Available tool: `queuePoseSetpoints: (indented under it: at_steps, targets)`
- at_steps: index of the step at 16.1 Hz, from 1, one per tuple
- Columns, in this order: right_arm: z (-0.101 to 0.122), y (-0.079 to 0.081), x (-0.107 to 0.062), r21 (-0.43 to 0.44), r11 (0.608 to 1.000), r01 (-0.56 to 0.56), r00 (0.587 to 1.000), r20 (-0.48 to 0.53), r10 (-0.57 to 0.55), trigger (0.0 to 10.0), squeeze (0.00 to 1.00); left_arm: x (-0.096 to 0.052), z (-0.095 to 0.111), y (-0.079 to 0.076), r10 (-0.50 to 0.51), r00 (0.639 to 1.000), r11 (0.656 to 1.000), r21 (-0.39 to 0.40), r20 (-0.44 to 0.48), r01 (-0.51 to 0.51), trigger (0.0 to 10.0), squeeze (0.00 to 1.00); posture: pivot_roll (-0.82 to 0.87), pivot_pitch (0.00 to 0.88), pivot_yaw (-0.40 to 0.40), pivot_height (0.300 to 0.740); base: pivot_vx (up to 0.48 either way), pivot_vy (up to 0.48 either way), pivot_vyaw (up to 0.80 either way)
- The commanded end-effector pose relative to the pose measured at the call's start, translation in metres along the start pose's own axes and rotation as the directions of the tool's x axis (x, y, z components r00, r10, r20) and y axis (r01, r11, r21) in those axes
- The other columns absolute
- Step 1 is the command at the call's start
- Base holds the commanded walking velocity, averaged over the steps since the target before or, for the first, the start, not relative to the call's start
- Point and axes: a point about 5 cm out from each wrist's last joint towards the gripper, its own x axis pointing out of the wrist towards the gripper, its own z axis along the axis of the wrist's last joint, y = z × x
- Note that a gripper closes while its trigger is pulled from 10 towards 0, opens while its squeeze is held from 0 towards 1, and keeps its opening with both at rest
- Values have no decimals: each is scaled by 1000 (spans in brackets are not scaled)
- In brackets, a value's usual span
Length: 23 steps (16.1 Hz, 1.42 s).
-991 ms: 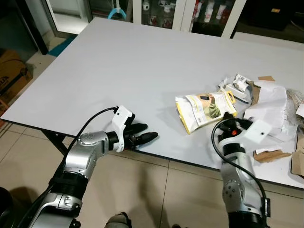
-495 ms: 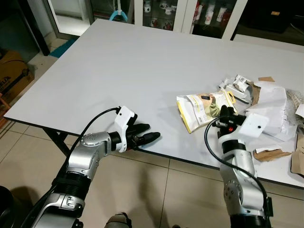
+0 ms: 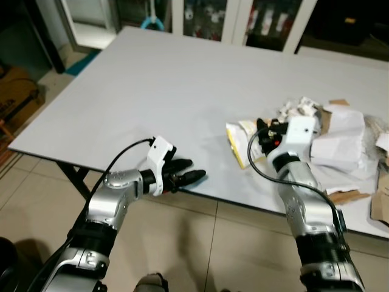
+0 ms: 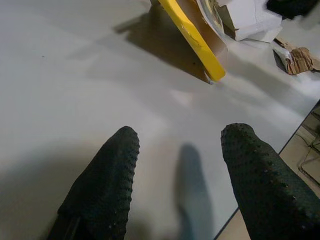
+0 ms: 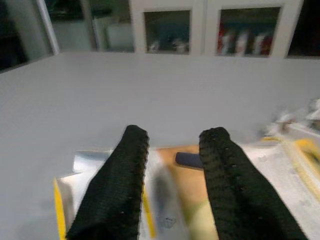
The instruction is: Picking trash to rubbish bin
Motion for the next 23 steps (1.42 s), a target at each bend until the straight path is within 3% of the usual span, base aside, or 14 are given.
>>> queuePoseSetpoints:
  at_steps: [1,5,8,10,15,19,23]
  targets:
    - [-1,-9,5,-35,999,5,1000,-16,-6,10000,1000,0,0,-2,0,1000,1000,-6,7,0,10000,0,312,128,-41,740,0,0,0]
    - [5,-33,23,-112,992,50,999,-12,-52,10000,1000,-3,-2,-3,-3,1000,1000,-10,0,3,10000,0,321,145,-35,740,0,0,0]
    - [-16,-42,23,-124,989,82,985,-142,-100,10000,1000,-5,-3,-3,0,1000,1000,-11,-8,0,10000,0,327,154,-33,740,0,0,0]
    - [-43,-43,13,-79,992,99,959,-260,-116,10000,1000,-8,-5,-4,0,1000,1000,-14,-13,0,10000,0,333,166,-33,740,0,0,0]
    - [-82,-40,-11,-45,995,95,928,-358,-104,10000,1000,-11,-6,-4,-3,1000,1000,-16,-25,2,10000,0,333,176,-27,740,0,0,0]
    - [-100,-35,-33,-8,997,79,941,-328,-77,10000,1000,-10,-5,-4,-3,1000,1000,-14,-27,2,10000,0,330,175,-27,740,0,0,0]
    - [-98,-28,-53,19,997,68,965,-254,-61,10000,1000,-6,-5,-6,-11,1000,1000,-16,-26,10,10000,0,305,163,-26,740,0,0,0]
